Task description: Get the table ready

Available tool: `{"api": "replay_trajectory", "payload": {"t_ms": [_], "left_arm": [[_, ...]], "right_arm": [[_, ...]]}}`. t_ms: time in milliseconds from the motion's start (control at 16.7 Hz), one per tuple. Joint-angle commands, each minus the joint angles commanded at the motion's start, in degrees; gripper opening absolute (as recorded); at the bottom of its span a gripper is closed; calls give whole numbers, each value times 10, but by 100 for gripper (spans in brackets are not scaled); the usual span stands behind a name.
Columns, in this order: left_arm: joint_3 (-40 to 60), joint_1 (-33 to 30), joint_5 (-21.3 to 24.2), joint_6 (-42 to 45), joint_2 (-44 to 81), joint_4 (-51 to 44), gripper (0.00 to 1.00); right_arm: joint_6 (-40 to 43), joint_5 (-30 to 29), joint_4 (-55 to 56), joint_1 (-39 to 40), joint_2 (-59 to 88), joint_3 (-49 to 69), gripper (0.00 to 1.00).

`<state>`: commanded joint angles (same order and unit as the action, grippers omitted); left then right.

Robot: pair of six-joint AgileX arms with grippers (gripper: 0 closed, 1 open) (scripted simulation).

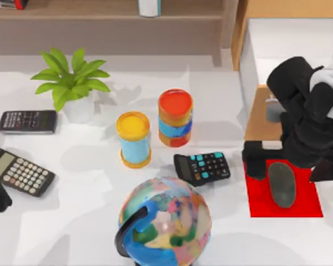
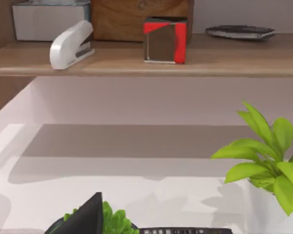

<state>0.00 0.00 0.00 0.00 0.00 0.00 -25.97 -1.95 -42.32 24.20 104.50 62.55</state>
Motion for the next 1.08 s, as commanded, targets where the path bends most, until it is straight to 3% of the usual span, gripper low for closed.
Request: {"api": "replay_trajectory", "payload": {"t_ms": [300,540,780,1080], "left_arm": [[0,0,0,0,0,0,100],[0,0,0,0,0,0,100],[0,0,0,0,0,0,100],[0,0,0,0,0,0,100]], "right_arm": [[3,-1,4,2,-5,-2,100],[53,-11,70,16,-43,-41,100],[158,-28,209,38,-90,-125,100],[349,-59,457,66,-134,-258,100]]}}
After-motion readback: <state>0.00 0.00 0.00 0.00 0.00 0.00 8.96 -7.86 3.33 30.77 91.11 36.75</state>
